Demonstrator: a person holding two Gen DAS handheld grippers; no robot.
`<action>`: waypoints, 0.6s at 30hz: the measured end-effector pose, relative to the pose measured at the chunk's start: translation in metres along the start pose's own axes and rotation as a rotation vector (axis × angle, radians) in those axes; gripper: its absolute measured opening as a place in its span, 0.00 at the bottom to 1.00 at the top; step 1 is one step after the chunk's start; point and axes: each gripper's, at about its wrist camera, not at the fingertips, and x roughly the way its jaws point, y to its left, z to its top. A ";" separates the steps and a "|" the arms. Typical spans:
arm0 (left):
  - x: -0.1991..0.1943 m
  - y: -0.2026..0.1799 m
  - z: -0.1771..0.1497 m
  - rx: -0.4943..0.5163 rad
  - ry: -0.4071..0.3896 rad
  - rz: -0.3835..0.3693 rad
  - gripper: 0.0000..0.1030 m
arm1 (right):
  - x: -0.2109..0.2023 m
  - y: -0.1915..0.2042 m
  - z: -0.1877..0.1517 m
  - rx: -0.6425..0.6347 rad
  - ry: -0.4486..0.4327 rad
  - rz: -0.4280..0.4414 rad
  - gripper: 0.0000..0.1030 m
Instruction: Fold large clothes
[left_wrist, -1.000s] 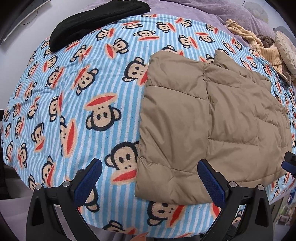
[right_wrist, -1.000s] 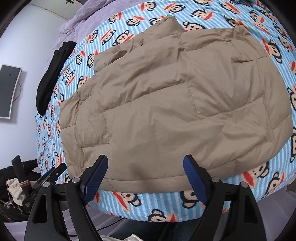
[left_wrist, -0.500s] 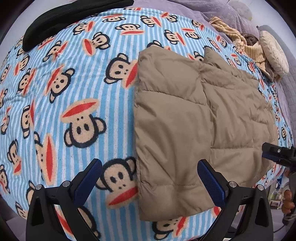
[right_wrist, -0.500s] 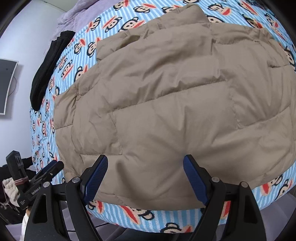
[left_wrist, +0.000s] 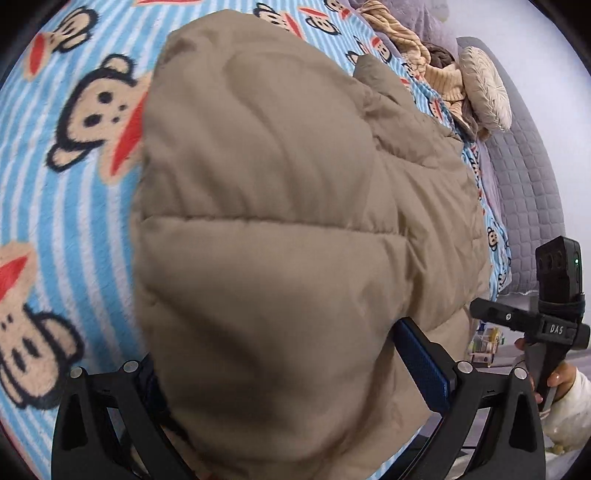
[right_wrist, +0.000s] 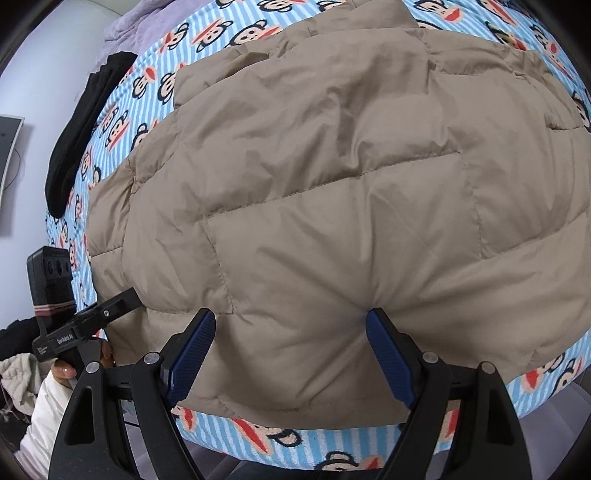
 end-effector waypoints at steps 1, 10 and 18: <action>0.004 -0.001 0.003 -0.006 0.008 -0.028 1.00 | -0.002 0.000 0.000 -0.003 0.001 0.002 0.84; 0.008 -0.017 0.010 -0.048 0.004 -0.108 0.31 | -0.033 -0.018 0.002 -0.021 -0.042 0.001 0.84; -0.040 -0.066 -0.007 -0.089 -0.129 -0.095 0.26 | -0.045 -0.044 0.029 -0.037 -0.125 0.011 0.44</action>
